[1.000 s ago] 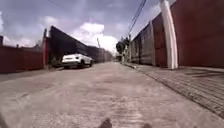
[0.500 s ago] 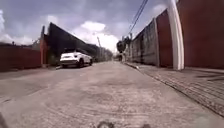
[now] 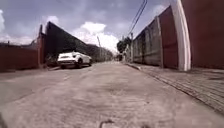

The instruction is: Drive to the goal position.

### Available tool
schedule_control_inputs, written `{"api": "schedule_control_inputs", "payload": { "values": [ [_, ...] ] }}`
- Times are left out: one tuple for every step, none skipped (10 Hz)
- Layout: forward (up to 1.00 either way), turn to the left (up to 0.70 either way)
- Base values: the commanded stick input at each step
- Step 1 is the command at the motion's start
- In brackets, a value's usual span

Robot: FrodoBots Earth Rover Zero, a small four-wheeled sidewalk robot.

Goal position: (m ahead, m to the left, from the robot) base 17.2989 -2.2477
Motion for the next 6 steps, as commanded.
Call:
{"api": "schedule_control_inputs", "payload": {
  "values": [
    [0.85, 0.01],
    [0.85, 0.01],
    [0.85, 0.01],
    [0.85, 0.01],
    [0.85, 0.01],
    [0.85, 0.01]
  ]
}}
